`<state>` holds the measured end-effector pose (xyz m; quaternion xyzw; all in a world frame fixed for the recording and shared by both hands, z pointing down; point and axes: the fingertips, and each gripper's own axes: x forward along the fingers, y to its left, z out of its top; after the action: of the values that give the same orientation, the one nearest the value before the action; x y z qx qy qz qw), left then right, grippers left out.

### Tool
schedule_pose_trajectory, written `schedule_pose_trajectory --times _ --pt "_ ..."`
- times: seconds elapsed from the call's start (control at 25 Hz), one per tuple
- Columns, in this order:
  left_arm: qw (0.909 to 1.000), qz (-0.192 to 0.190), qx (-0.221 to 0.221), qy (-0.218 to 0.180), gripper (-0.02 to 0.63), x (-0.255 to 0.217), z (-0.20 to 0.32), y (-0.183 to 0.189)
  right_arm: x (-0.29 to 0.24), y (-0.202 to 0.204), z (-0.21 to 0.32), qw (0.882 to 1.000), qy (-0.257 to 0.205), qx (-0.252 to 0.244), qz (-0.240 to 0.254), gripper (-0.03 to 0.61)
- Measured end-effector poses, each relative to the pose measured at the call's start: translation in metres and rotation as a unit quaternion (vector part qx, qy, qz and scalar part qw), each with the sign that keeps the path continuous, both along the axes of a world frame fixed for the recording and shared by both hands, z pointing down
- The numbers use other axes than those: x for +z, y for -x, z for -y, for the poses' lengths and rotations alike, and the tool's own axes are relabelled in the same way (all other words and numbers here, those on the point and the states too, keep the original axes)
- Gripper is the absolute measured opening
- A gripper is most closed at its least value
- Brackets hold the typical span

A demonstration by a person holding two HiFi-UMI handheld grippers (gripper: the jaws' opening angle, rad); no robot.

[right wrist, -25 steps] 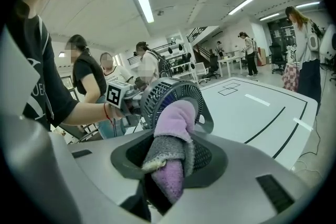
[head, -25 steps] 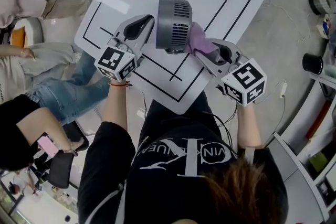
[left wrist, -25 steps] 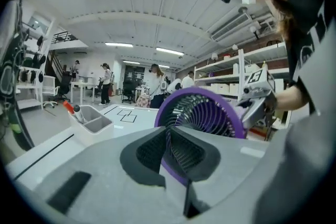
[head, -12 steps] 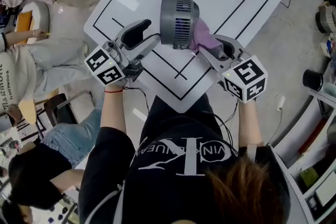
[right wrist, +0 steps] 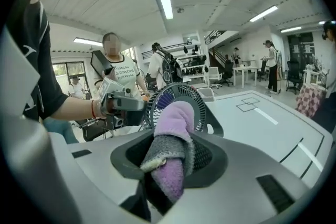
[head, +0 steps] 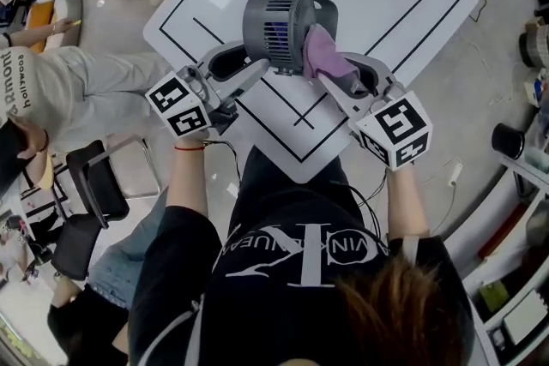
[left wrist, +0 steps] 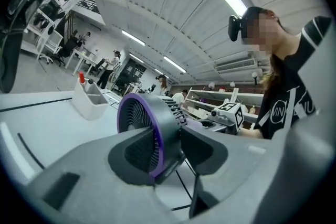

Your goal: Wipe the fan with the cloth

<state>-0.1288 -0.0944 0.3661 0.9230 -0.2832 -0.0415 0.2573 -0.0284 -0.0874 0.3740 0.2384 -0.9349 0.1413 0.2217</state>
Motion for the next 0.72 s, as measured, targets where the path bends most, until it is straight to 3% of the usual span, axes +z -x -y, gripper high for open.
schedule_pose_trajectory --times 0.2,0.32,0.72 --pt "0.9998 -0.011 -0.004 0.015 0.155 0.004 0.000 0.006 -0.035 0.020 0.009 0.995 -0.092 -0.018 0.019 0.140" --pt "0.9997 -0.010 -0.007 0.023 0.156 0.007 0.001 0.009 -0.045 0.034 0.018 0.992 -0.126 -0.031 0.002 0.140" --pt "0.9998 0.005 0.004 0.020 0.143 0.010 0.003 0.012 -0.054 0.056 0.087 0.988 -0.156 0.002 -0.010 0.140"
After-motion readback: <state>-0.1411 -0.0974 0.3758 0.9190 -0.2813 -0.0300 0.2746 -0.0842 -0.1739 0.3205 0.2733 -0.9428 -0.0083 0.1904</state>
